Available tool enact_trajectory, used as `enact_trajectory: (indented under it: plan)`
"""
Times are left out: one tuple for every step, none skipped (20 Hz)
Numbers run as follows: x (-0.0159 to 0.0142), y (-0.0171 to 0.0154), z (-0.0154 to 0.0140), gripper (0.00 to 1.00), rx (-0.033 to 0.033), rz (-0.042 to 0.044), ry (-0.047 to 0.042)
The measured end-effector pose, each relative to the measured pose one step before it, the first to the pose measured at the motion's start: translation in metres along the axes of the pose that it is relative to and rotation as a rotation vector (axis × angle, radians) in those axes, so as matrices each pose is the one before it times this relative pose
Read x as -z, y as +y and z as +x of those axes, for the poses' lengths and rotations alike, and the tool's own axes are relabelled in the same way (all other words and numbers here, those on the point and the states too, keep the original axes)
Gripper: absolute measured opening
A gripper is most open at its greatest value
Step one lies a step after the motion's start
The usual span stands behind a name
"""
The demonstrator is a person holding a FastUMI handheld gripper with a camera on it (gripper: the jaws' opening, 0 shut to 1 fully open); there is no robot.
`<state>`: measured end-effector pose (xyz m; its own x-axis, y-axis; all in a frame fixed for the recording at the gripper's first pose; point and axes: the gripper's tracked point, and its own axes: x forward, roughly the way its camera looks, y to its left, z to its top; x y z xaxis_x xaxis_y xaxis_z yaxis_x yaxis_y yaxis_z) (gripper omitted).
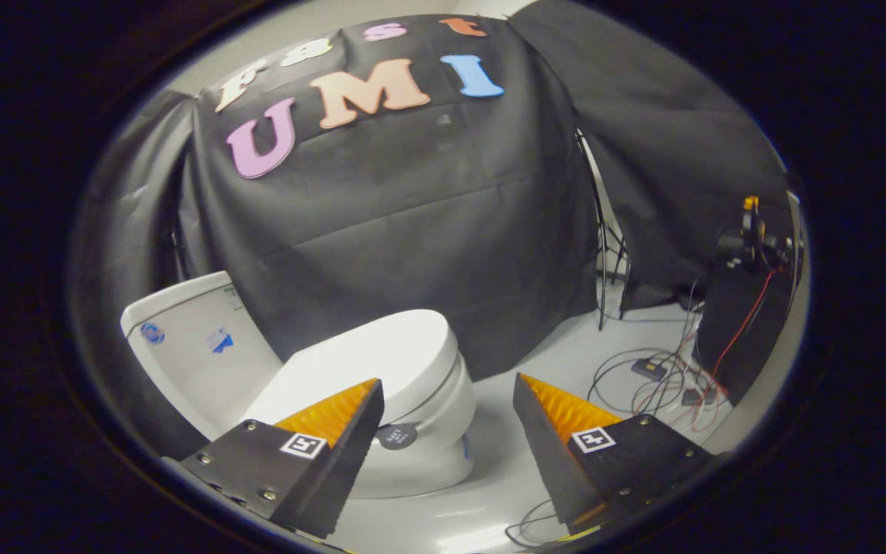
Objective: Open the toilet lid.
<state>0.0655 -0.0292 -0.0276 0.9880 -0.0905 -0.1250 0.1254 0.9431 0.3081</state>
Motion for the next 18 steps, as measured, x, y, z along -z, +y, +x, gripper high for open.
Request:
enact_trajectory:
  plan:
    - [0.01223, -0.00042, 0.00667, 1.00, 0.01586, 0.03779, 0.05045]
    - [0.01221, 0.00145, 0.00407, 1.00, -0.00047, 0.04128, 0.05558]
    - [0.01208, 0.00047, 0.00440, 0.99, 0.00602, 0.03388, 0.04626]
    - [0.00741, -0.00072, 0.00422, 0.99, 0.00959, 0.02373, 0.02654]
    - [0.00272, 0.00177, 0.00547, 0.99, 0.00297, 0.02490, 0.00612]
    - [0.00347, 0.00079, 0.00554, 1.00, 0.00559, 0.02489, 0.00580]
    - [0.00773, -0.00113, 0.00474, 0.99, 0.01148, 0.02473, 0.02301]
    - [0.01242, -0.00242, 0.00258, 0.99, 0.01507, 0.03007, 0.03920]
    - [0.01152, 0.00147, 0.00588, 0.99, -0.00292, 0.03043, 0.03990]
    - [0.00777, 0.00308, 0.00529, 1.00, -0.00790, 0.03062, 0.02992]
    - [0.00651, 0.00061, 0.00520, 0.99, 0.00113, 0.03046, 0.01818]
    - [0.00410, 0.00027, 0.00401, 1.00, -0.00180, 0.02647, 0.01590]
    - [0.00214, 0.00225, 0.00252, 1.00, -0.00962, 0.02439, 0.01614]
    - [0.00147, 0.00129, 0.00256, 0.99, -0.00470, 0.03053, 0.01295]
    - [-0.00090, 0.00210, 0.00179, 0.98, -0.01381, 0.02524, 0.00177]
    - [-0.00217, 0.00101, 0.00081, 0.97, -0.01108, 0.01863, -0.00265]
    - [-0.00273, 0.00082, 0.00313, 0.97, -0.00554, 0.01788, -0.00336]
    - [-0.00009, 0.00027, 0.00324, 0.97, -0.00227, 0.01696, 0.00023]
